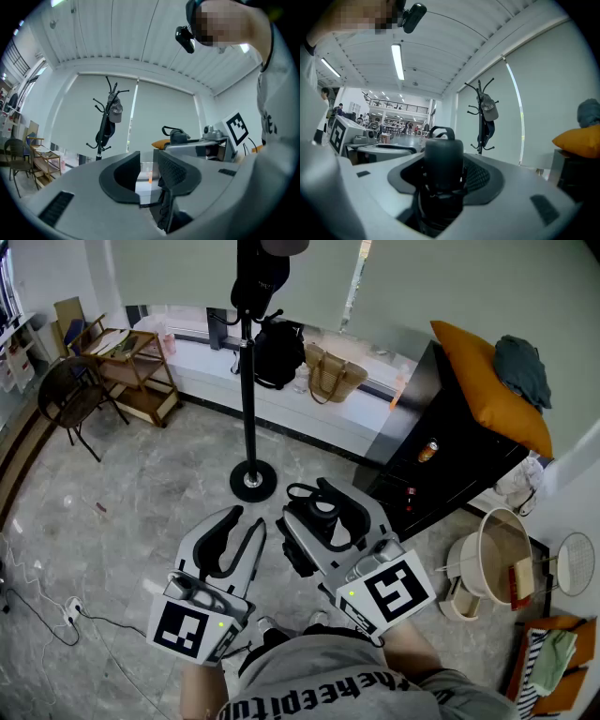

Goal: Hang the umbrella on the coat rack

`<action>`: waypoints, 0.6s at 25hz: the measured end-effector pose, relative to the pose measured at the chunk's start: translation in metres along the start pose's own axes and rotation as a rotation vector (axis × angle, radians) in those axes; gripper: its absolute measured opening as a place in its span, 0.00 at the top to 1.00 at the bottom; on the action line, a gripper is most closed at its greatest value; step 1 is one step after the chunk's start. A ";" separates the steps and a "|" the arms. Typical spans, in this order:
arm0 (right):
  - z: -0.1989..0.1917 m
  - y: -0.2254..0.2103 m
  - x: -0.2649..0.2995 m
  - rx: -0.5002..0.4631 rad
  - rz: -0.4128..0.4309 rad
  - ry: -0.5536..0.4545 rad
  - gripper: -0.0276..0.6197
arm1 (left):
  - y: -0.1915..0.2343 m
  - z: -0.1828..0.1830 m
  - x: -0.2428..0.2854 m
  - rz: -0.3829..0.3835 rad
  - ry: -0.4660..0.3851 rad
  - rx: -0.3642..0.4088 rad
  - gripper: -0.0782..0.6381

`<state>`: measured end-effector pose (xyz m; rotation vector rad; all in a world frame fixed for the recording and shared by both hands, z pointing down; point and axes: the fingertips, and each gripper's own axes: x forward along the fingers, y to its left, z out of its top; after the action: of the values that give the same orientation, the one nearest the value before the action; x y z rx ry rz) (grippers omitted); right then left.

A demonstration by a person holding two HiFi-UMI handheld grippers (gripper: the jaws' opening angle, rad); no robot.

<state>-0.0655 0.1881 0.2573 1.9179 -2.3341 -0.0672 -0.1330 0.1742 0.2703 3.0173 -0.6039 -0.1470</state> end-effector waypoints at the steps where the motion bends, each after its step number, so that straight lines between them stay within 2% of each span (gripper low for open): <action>1: 0.000 0.000 0.000 -0.001 -0.001 0.000 0.60 | 0.001 0.001 0.001 0.001 -0.003 0.001 0.71; 15: -0.003 -0.002 0.002 0.010 -0.045 -0.006 0.59 | 0.011 0.008 0.004 -0.022 -0.036 0.011 0.71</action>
<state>-0.0640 0.1860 0.2600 1.9782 -2.2992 -0.0656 -0.1339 0.1618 0.2631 3.0390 -0.5760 -0.1994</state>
